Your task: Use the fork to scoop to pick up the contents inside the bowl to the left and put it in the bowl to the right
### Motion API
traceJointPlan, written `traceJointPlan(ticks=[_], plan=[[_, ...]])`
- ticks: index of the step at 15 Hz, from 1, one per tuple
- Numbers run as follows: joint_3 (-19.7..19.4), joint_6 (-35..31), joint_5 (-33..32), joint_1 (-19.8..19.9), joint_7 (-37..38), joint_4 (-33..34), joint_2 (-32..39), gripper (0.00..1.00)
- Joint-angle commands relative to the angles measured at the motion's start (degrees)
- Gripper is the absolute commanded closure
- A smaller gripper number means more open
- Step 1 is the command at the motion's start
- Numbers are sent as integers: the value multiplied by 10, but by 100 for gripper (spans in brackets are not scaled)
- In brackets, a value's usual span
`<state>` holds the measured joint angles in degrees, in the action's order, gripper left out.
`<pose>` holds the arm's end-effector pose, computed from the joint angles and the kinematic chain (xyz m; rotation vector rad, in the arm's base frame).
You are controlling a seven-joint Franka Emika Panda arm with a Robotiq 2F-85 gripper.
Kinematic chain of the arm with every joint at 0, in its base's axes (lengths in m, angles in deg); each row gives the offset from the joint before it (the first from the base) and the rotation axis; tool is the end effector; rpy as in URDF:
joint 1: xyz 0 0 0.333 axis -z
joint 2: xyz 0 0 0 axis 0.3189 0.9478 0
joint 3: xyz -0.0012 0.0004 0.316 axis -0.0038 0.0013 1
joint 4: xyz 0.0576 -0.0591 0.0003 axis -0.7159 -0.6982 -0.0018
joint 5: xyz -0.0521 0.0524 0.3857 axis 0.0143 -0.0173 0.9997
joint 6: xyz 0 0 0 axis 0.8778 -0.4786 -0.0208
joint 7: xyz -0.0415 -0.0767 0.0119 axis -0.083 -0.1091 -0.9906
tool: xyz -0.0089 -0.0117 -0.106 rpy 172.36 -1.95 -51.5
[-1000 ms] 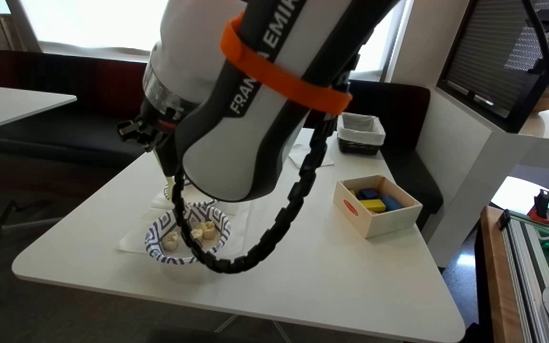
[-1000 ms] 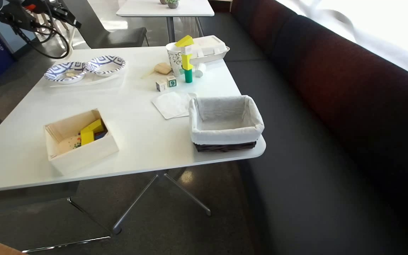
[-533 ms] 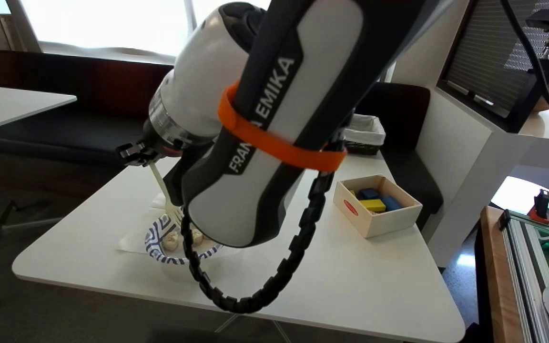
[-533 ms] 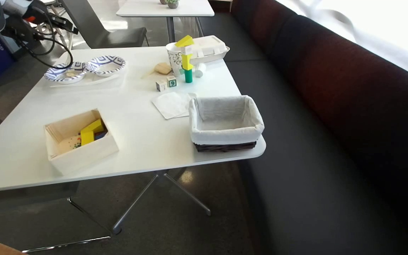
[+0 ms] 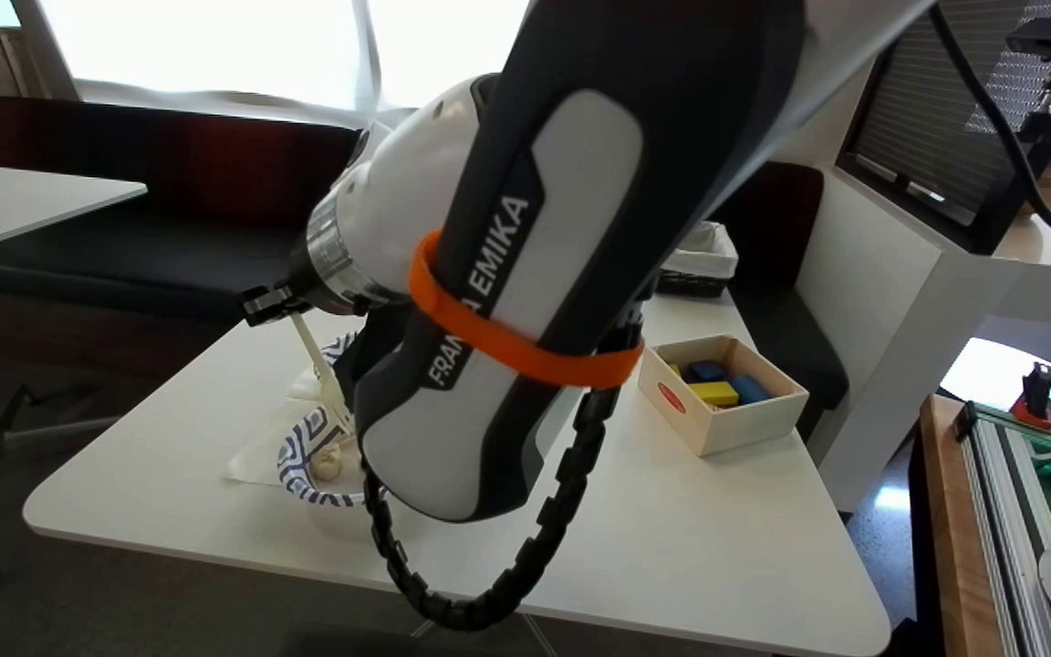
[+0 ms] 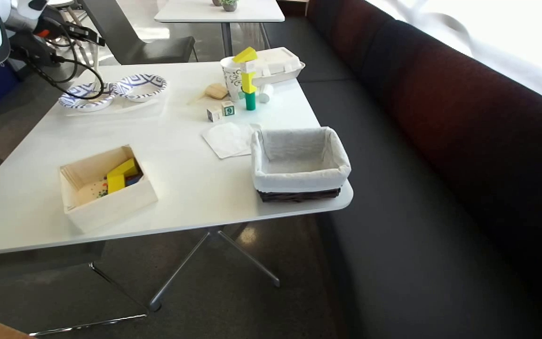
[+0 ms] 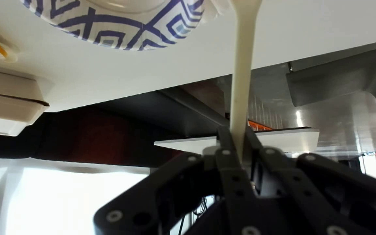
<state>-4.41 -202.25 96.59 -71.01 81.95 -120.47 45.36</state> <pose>0.5693 0.1903 0.1995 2.7431 -0.0568 1.4607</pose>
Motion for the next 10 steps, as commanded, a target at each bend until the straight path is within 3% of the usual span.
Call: traceJointPlan(ticks=[1, 2, 3, 4, 5, 10], plan=[[14, -21, 16, 4, 0, 0, 14, 97], [74, -35, 60, 49, -69, 8, -1, 97], [32, -27, 29, 15, -13, 1, 12, 97], [89, -41, 68, 59, -79, 8, -2, 97], [45, -34, 39, 25, -27, 2, 12, 97], [50, -38, 44, 29, -32, 3, 13, 97]])
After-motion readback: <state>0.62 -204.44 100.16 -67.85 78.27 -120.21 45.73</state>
